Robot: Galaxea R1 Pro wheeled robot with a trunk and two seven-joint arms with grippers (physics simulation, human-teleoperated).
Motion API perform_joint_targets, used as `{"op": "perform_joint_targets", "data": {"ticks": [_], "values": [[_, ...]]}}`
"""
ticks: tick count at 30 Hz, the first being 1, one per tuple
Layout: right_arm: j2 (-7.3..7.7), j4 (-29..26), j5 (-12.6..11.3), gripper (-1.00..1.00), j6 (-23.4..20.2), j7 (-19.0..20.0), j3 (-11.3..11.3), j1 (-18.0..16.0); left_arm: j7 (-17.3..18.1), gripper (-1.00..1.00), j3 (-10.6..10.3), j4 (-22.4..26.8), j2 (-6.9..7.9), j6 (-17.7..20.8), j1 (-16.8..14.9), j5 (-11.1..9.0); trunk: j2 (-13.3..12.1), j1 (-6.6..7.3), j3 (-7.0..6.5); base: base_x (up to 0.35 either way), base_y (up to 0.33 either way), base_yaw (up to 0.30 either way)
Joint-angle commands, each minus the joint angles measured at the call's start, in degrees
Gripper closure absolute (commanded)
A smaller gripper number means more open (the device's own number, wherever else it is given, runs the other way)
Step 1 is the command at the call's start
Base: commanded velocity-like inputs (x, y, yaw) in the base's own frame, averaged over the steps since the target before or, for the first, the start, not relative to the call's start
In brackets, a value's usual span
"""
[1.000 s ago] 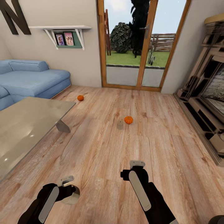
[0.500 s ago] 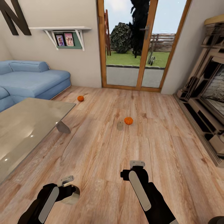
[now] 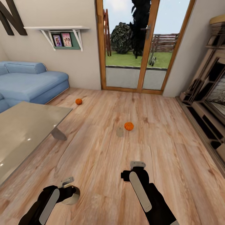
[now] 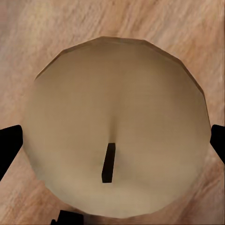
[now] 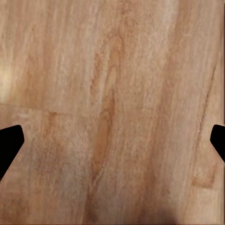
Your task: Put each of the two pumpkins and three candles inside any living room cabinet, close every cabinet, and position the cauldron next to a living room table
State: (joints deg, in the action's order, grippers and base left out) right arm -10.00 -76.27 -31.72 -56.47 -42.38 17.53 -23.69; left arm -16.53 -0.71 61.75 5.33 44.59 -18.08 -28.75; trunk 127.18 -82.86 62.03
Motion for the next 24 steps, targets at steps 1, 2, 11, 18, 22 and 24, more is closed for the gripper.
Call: {"op": "perform_joint_targets", "data": {"ticks": [1,2,11,18,22,24], "values": [[0.00,0.0,-0.5,-1.00,-0.1,-0.5,0.1,0.0,-0.5,1.00,-0.1,0.1,0.03,0.2,0.0,-0.6,0.0,-0.03,0.05,0.349,-0.142,0.008],[0.00,0.0,-0.5,-1.00,-0.1,-0.5,0.0,0.0,-0.5,1.00,-0.1,0.1,0.03,0.2,0.0,-0.6,0.0,-0.03,0.05,0.349,-0.143,0.043],[0.00,-0.1,-0.5,-1.00,-0.1,-0.5,0.1,0.0,-0.5,1.00,-0.1,0.0,0.03,0.1,0.0,-0.6,0.0,-0.03,0.05,0.349,-0.100,0.077],[0.00,-0.1,-0.5,-1.00,-0.1,-0.5,0.1,0.0,-0.5,1.00,-0.1,0.0,-0.03,0.1,0.0,-0.6,0.0,-0.03,0.05,0.349,-0.002,0.001],[0.00,0.0,-0.5,-1.00,-0.1,-0.5,0.2,0.0,-0.5,1.00,-0.1,0.0,-0.55,0.1,0.0,-0.5,0.0,-0.03,0.05,0.349,0.000,0.000],[0.00,0.0,-0.5,-1.00,-0.1,-0.5,0.2,0.0,-0.5,1.00,-0.1,0.0,-0.69,0.1,0.0,-0.5,0.0,-0.03,0.05,0.349,0.000,0.000]]}}
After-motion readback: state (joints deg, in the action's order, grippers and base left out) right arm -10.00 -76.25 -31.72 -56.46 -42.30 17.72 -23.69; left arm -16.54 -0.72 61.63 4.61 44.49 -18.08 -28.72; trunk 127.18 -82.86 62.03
